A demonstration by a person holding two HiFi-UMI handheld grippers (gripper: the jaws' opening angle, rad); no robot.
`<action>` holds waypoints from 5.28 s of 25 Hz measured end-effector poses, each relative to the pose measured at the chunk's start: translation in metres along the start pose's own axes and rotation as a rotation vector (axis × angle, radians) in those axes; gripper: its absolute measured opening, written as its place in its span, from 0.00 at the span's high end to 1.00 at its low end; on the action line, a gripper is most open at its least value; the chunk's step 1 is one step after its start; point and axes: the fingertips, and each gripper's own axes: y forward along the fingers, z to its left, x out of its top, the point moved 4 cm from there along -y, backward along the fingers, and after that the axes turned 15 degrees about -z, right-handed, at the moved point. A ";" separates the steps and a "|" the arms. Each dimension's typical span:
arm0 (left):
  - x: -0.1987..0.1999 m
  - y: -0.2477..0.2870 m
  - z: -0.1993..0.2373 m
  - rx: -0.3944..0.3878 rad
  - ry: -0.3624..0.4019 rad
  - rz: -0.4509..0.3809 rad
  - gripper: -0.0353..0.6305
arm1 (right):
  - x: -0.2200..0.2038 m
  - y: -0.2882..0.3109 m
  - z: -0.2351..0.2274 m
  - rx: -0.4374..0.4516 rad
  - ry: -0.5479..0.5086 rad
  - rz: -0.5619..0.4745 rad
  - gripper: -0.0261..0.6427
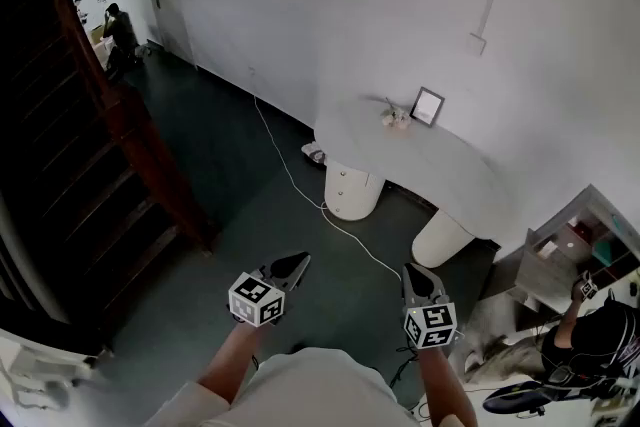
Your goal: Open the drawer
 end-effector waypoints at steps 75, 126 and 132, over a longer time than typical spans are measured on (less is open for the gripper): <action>-0.050 0.265 0.189 0.167 -0.055 0.148 0.94 | -0.094 0.304 -0.183 0.126 0.158 0.112 0.94; -0.295 0.405 0.482 -0.006 -0.150 0.309 0.94 | -0.324 0.544 -0.151 0.000 0.179 0.485 0.94; -0.333 0.413 0.495 0.010 -0.156 0.289 0.94 | -0.353 0.566 -0.140 0.092 0.125 0.508 0.94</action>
